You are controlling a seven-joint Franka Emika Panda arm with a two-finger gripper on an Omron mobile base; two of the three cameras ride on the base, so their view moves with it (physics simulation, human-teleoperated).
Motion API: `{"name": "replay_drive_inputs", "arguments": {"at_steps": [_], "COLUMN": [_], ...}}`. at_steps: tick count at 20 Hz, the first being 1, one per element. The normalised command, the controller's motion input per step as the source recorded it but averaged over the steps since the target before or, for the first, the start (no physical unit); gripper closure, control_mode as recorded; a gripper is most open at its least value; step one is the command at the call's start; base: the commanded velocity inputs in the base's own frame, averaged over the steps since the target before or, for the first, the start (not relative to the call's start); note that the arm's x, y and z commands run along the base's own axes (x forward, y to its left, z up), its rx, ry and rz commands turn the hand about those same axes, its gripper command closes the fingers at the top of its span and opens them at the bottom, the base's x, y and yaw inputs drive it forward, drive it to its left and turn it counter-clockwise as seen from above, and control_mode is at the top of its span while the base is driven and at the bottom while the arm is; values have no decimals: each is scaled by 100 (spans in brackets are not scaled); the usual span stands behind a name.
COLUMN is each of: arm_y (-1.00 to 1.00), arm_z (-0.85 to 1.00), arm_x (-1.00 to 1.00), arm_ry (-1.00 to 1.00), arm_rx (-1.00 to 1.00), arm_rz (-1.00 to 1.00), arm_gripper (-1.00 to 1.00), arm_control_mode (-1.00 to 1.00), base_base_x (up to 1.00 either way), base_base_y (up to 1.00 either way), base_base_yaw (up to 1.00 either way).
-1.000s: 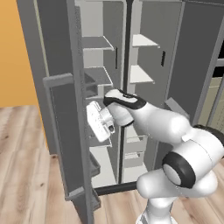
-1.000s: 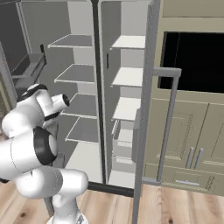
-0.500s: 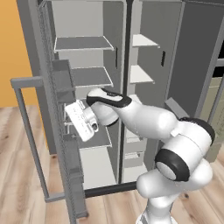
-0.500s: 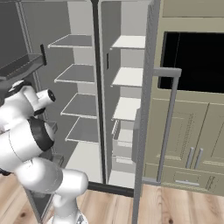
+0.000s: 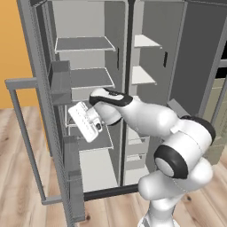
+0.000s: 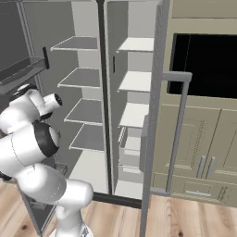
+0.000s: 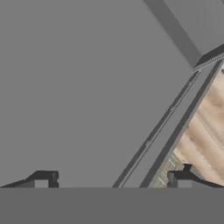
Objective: Place one of the steaks on the plate and the other in the bowl. Then place the bowl in the fridge.
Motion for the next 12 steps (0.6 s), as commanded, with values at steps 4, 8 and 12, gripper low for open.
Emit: {"name": "replay_drive_inputs", "arguments": {"at_steps": [4,8,12], "arm_y": [-88,-69,-62], "arm_z": [-11,1,2], "arm_x": [-29,-24,-21], "arm_ry": [-16,-15,-6], "arm_rx": [-22,-40,-60], "arm_rz": [0,6,20], "arm_gripper": [-100,-100,-100], "arm_control_mode": [-100,-100,-100], "base_base_x": [0,0,0], "base_base_y": [0,0,0], "base_base_yaw": [0,0,0]}}
